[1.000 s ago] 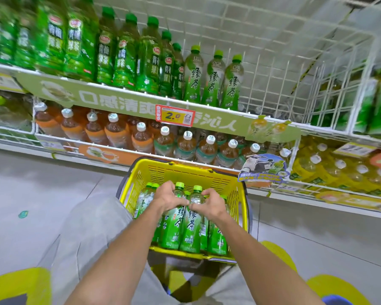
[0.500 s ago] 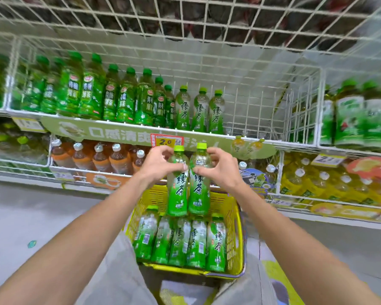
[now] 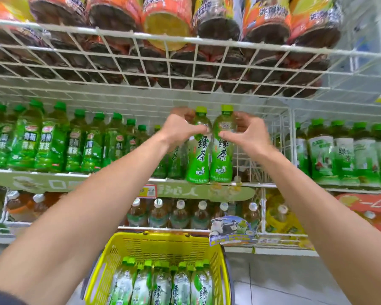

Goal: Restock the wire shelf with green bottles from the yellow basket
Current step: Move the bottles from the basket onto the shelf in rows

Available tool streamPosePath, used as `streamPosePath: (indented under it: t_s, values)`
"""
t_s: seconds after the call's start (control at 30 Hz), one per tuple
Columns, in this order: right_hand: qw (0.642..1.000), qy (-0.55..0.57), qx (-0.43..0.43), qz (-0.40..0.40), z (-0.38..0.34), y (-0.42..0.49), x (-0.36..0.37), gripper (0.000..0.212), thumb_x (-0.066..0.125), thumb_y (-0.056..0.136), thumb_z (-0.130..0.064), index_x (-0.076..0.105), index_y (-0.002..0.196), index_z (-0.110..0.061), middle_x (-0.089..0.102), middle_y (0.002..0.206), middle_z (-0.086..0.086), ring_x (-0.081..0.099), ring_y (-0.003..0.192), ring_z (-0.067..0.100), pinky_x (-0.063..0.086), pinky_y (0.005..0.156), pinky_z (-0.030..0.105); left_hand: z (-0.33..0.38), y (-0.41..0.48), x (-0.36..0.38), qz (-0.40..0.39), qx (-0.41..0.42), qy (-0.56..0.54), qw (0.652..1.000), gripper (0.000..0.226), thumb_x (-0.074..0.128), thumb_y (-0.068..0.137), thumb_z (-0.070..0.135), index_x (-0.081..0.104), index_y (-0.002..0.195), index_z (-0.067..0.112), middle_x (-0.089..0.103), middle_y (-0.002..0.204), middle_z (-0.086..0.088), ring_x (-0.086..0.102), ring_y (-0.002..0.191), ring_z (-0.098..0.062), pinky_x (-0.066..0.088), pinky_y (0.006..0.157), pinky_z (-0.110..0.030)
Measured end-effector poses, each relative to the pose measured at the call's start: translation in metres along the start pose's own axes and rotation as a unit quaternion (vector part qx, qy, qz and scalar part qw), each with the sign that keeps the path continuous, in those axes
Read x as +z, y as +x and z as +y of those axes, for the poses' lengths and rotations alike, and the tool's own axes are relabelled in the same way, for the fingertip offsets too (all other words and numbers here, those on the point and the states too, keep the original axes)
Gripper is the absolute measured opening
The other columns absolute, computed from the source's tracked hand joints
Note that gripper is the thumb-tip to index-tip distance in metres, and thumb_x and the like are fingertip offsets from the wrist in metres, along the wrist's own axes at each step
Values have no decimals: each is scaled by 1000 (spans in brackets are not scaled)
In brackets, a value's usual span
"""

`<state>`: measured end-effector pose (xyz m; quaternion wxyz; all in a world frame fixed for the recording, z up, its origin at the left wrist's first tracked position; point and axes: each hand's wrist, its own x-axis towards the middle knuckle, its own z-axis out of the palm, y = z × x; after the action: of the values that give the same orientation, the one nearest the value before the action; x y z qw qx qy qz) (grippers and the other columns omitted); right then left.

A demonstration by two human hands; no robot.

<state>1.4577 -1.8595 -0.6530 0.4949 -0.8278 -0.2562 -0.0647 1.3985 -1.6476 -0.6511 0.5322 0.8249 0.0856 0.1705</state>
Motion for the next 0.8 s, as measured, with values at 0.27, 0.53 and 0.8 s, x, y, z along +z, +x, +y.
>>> streamPosePath:
  t_s: [0.27, 0.53, 0.8]
  values:
    - [998, -18, 59, -23, 95, 64, 11, 76, 93, 60, -39, 68, 126, -14, 73, 113, -4, 70, 100, 13, 56, 96, 32, -34, 87, 57, -32, 5, 9, 999, 58, 94, 64, 12, 67, 114, 9, 73, 99, -8, 70, 85, -20, 53, 63, -24]
    - [995, -2, 73, -63, 151, 87, 22, 48, 91, 71, -19, 69, 114, -21, 74, 102, -14, 70, 94, 4, 54, 90, 18, -72, 135, 86, -110, 5, 93, 990, 85, 96, 62, 21, 56, 136, 33, 64, 110, 1, 69, 95, -19, 59, 83, -36]
    - [993, 39, 94, -64, 178, 95, 34, 49, 91, 72, -18, 67, 113, -29, 75, 100, -15, 69, 93, -5, 50, 81, 9, -95, 162, 93, -208, -9, 184, 961, 90, 95, 63, 28, 51, 142, 24, 63, 129, -2, 63, 113, -20, 51, 102, -44]
